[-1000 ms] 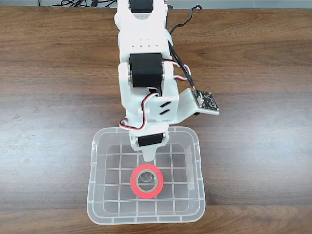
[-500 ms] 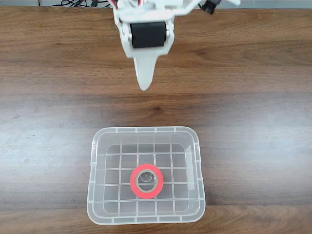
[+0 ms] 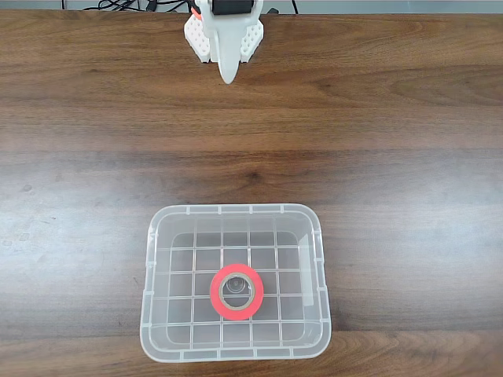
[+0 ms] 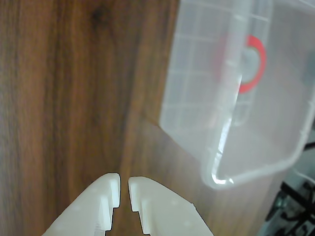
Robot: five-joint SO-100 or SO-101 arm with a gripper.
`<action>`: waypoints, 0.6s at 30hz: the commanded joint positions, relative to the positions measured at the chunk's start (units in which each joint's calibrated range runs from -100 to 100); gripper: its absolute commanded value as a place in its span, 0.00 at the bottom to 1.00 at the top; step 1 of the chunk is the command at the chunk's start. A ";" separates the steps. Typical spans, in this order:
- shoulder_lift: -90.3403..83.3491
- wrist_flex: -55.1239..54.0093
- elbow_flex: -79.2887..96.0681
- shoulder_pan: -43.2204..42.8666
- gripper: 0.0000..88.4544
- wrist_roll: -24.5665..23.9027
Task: Grab the tape and place it in the box.
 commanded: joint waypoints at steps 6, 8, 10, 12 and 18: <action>-25.48 -24.64 48.31 -0.38 0.01 -2.19; -29.74 -25.06 53.22 -0.38 0.01 -5.14; -33.77 -24.89 57.60 -0.67 0.01 -6.57; -37.87 -24.21 61.02 -0.96 0.01 -6.67; -48.33 -19.16 63.47 -1.04 0.01 -6.57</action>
